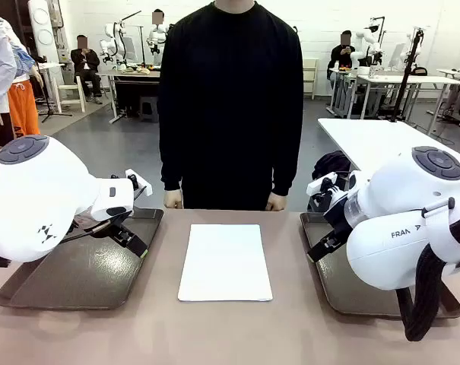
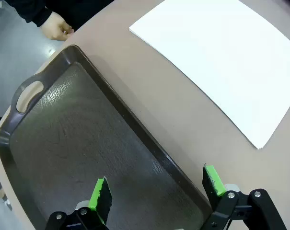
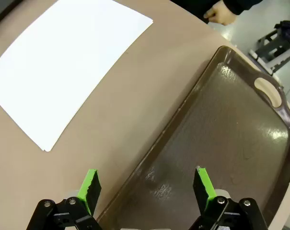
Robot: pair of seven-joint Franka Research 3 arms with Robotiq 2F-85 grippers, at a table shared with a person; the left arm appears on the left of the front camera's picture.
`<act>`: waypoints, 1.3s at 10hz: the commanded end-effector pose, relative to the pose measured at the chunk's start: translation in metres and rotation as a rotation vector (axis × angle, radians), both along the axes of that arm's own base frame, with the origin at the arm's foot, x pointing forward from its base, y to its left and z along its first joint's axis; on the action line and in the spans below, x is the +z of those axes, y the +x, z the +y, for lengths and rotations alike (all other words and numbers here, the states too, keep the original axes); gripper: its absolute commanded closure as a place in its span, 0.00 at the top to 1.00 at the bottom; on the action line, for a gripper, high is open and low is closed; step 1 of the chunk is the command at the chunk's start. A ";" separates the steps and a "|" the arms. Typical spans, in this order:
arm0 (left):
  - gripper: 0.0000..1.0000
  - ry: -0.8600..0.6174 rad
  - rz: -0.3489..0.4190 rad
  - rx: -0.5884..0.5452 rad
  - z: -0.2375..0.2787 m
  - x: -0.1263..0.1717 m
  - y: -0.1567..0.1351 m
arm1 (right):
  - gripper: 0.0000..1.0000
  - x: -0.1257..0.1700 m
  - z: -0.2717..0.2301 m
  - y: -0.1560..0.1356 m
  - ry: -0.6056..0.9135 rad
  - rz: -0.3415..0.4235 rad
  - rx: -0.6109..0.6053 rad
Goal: Sort the A4 documents.
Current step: Receive the A4 Paper.
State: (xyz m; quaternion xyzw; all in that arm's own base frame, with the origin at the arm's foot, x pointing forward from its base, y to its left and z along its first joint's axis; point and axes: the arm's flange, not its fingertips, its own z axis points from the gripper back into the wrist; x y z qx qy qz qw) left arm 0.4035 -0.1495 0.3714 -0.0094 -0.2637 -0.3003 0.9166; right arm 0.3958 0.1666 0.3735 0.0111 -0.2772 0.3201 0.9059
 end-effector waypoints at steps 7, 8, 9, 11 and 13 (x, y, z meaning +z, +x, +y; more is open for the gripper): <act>1.00 0.000 0.000 0.000 0.000 0.000 0.000 | 1.00 0.000 0.000 0.000 0.000 0.000 0.000; 1.00 0.000 0.000 0.000 0.000 0.000 0.000 | 1.00 0.000 0.000 0.000 0.000 0.000 0.000; 1.00 0.000 0.000 0.000 0.000 0.000 0.000 | 1.00 0.000 0.000 0.000 0.000 0.000 0.000; 1.00 0.000 0.000 0.000 0.000 0.000 0.000 | 1.00 0.000 0.000 0.000 0.000 0.000 0.000; 1.00 0.000 0.000 0.000 0.000 0.000 0.000 | 1.00 0.000 0.000 0.000 0.000 0.000 0.000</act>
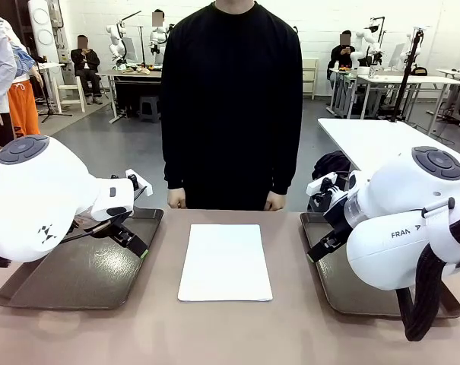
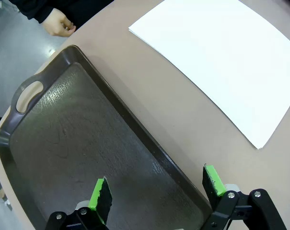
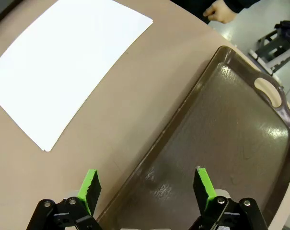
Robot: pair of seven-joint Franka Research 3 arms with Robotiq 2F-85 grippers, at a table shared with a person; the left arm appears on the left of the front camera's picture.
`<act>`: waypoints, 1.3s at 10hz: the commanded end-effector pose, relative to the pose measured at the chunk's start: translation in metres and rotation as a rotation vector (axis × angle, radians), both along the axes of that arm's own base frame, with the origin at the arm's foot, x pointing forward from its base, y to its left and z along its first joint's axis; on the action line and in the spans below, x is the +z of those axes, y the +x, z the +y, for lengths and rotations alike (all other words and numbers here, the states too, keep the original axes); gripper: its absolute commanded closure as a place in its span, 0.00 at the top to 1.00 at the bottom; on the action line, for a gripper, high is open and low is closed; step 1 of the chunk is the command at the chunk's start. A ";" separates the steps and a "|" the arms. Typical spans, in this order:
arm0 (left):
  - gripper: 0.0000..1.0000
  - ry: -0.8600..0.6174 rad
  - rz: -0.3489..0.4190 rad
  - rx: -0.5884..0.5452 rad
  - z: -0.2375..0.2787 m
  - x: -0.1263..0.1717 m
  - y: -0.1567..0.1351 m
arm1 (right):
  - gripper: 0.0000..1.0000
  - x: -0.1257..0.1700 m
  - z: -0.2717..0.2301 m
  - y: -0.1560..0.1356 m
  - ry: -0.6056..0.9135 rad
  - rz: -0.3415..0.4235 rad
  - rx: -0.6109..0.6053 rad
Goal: Sort the A4 documents.
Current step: Receive the A4 Paper.
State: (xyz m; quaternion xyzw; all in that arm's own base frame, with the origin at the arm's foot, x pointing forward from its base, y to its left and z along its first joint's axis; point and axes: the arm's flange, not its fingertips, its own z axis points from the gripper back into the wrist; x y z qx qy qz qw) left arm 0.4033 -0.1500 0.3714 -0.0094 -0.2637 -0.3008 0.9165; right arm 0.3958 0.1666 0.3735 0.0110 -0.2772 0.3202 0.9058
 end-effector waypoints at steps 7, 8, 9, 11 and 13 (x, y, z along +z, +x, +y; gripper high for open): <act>1.00 -0.257 -0.063 0.005 0.116 0.067 -0.056 | 1.00 0.093 -0.112 -0.057 0.148 -0.105 0.051; 1.00 -0.324 -0.069 -0.022 0.138 0.073 -0.063 | 1.00 0.105 -0.130 -0.067 0.226 -0.117 0.133; 1.00 -0.354 -0.082 -0.015 0.154 0.079 -0.067 | 1.00 0.111 -0.142 -0.076 0.249 -0.128 0.119; 1.00 -0.376 -0.135 -0.063 0.169 0.091 -0.080 | 1.00 0.118 -0.157 -0.092 0.338 -0.146 0.153; 1.00 -0.383 -0.147 -0.085 0.171 0.090 -0.079 | 1.00 0.110 -0.162 -0.093 0.386 -0.143 0.134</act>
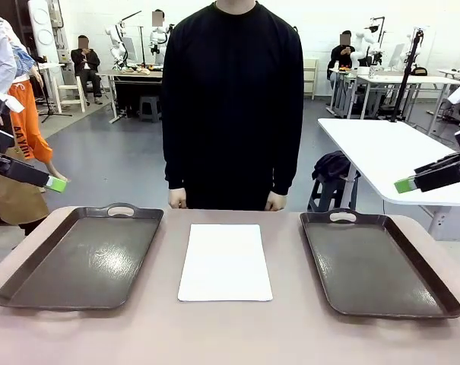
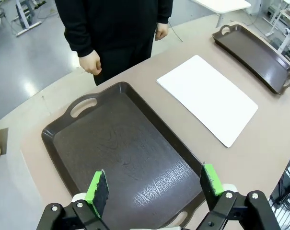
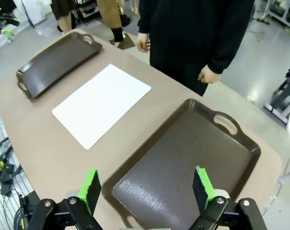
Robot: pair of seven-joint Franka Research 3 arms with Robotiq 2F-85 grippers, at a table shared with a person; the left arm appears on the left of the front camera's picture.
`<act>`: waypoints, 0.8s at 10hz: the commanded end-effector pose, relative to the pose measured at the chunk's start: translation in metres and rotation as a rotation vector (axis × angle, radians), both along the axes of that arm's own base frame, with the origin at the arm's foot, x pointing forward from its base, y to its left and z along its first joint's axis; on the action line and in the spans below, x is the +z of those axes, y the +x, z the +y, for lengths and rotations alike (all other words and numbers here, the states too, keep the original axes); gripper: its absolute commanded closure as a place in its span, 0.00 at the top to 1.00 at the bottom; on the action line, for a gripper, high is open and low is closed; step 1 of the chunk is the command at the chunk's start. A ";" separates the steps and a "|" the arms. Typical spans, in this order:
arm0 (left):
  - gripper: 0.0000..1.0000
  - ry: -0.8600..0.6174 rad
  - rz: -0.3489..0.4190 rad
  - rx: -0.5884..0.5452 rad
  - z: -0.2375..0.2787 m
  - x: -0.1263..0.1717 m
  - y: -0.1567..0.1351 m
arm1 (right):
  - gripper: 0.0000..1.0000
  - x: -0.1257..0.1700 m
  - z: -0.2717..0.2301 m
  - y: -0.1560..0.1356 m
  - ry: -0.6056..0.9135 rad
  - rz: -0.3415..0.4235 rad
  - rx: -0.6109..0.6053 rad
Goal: Sort the A4 documents.
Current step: Receive the A4 Paper.
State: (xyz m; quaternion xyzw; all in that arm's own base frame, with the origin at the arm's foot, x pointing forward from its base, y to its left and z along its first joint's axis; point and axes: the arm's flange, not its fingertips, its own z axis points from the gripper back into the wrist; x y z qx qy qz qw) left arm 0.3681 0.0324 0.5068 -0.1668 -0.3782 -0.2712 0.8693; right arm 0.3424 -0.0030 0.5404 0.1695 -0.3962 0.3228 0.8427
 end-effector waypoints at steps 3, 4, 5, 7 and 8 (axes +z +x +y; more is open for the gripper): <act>1.00 -0.018 0.001 -0.080 -0.015 -0.053 -0.038 | 1.00 -0.071 0.005 -0.033 0.040 0.057 -0.003; 1.00 -0.010 0.006 -0.095 -0.013 -0.055 -0.035 | 1.00 -0.071 0.007 -0.032 0.039 0.057 0.000; 1.00 -0.017 0.010 -0.091 -0.010 -0.057 -0.034 | 1.00 -0.072 0.007 -0.030 0.035 0.067 -0.002; 1.00 -0.017 0.024 -0.099 -0.007 -0.062 -0.032 | 1.00 -0.074 0.010 -0.025 0.035 0.079 0.005; 1.00 -0.018 0.022 -0.098 -0.005 -0.062 -0.031 | 1.00 -0.074 0.012 -0.023 0.030 0.083 0.006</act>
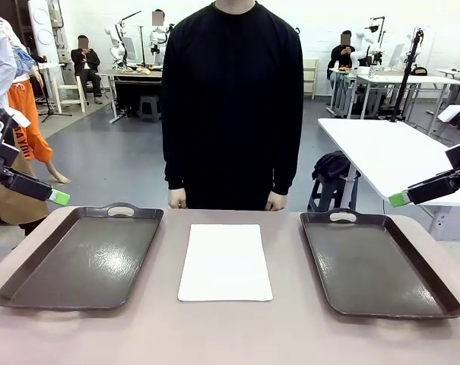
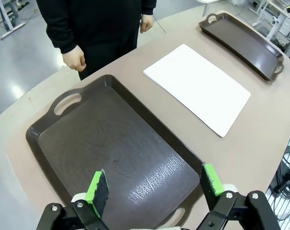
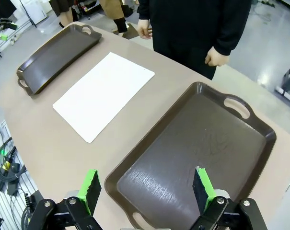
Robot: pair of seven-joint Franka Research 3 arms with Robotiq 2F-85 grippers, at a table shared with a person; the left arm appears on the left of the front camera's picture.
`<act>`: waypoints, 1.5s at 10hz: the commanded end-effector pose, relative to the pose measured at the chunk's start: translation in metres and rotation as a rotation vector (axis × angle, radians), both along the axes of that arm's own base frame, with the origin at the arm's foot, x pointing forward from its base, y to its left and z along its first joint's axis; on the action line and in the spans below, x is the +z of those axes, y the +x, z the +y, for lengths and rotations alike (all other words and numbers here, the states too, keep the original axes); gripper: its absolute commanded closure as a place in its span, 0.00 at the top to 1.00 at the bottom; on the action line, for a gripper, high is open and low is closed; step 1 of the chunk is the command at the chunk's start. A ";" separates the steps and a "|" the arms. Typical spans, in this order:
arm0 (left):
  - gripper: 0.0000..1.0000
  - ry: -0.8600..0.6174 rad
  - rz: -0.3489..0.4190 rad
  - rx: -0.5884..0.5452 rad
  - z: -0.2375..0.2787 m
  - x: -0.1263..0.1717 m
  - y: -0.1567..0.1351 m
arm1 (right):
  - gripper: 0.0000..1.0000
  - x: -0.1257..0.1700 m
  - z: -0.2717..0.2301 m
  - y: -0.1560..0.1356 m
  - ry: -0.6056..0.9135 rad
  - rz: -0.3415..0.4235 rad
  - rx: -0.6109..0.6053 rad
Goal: Sort the A4 documents.
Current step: Receive the A4 Paper.
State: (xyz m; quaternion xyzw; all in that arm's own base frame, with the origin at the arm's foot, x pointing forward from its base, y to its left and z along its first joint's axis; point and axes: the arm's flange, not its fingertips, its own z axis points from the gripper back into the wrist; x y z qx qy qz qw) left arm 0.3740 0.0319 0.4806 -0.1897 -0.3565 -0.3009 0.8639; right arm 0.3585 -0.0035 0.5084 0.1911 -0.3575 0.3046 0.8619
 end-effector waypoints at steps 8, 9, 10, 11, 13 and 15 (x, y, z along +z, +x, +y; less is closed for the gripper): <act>1.00 -0.001 0.002 0.001 0.001 -0.002 0.001 | 1.00 0.000 0.000 0.000 0.000 0.000 0.000; 1.00 -0.001 0.002 0.001 0.001 -0.002 0.001 | 1.00 0.000 0.000 0.000 0.000 0.000 0.000; 1.00 -0.001 0.002 0.001 0.001 -0.002 0.001 | 1.00 0.000 0.000 0.000 0.000 0.000 0.000; 1.00 -0.001 0.002 0.001 0.001 -0.002 0.001 | 1.00 0.000 0.000 0.000 0.000 0.000 0.000; 1.00 -0.001 0.002 0.001 0.001 -0.002 0.001 | 1.00 0.000 0.000 0.000 0.000 0.000 0.000; 1.00 -0.001 0.002 0.001 0.001 -0.002 0.001 | 1.00 0.000 0.000 0.000 0.000 0.000 0.000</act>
